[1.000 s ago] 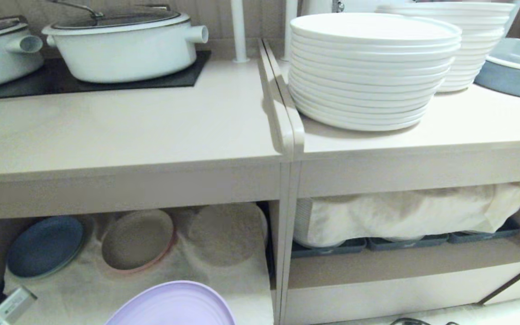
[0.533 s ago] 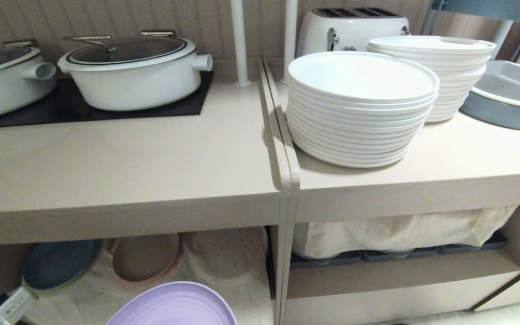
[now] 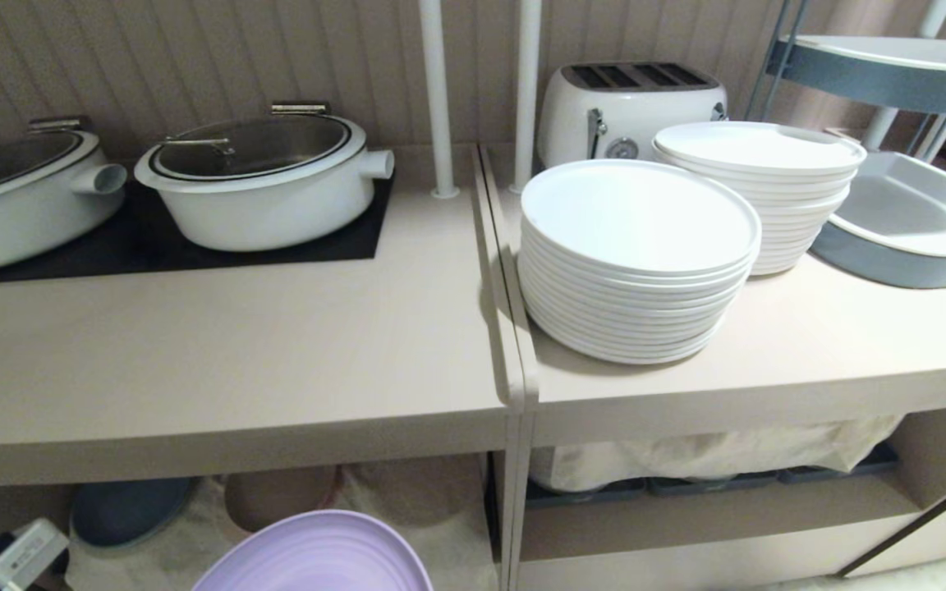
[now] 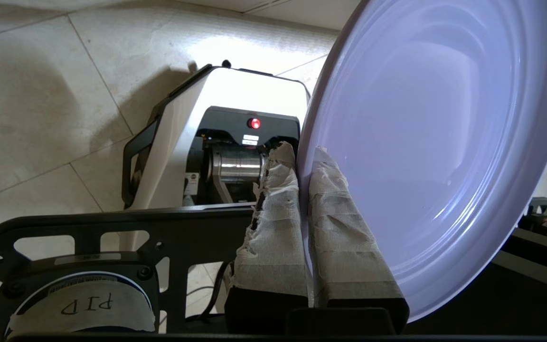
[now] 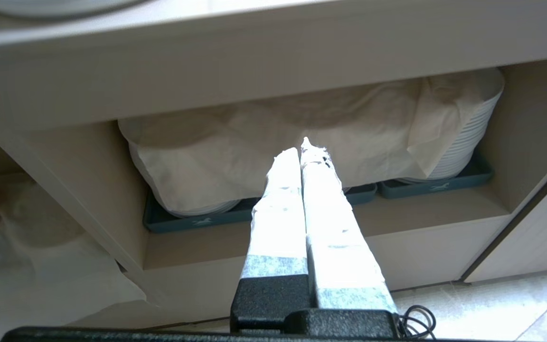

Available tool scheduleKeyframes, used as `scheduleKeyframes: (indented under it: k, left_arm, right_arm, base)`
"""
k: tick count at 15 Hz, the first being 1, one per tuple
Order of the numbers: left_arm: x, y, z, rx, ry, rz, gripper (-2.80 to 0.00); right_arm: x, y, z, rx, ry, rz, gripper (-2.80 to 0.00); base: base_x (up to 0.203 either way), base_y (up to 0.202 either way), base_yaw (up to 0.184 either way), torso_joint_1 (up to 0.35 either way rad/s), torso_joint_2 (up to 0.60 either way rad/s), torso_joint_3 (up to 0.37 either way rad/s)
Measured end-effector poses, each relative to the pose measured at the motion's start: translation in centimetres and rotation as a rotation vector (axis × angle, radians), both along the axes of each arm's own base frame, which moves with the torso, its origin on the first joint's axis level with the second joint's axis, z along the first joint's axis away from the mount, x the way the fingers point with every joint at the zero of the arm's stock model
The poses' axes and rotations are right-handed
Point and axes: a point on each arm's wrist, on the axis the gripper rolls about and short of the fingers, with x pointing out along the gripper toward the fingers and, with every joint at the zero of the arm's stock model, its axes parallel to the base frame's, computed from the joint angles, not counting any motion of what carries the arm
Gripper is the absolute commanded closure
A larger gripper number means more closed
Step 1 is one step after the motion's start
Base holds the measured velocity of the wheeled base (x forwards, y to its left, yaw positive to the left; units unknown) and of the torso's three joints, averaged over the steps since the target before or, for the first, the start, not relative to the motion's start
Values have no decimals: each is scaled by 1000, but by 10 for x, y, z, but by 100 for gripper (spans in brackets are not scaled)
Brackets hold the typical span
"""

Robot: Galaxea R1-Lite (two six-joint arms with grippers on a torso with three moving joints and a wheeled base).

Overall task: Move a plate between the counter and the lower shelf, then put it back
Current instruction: Put the plate

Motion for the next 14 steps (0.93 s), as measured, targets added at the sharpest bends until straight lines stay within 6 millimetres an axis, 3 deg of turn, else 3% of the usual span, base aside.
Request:
scheduleKeyframes:
  k: [4, 14]
  left_arm:
    - [0, 0, 0, 0, -1, 0, 0]
    - [0, 0, 0, -1, -4, 0, 0]
  right_arm:
    - [0, 0, 0, 0, 0, 1, 0]
    - [0, 0, 0, -1, 1, 0, 0]
  base:
    - [0, 0, 0, 261, -549, -288]
    - [0, 0, 0, 174, -350, -184]
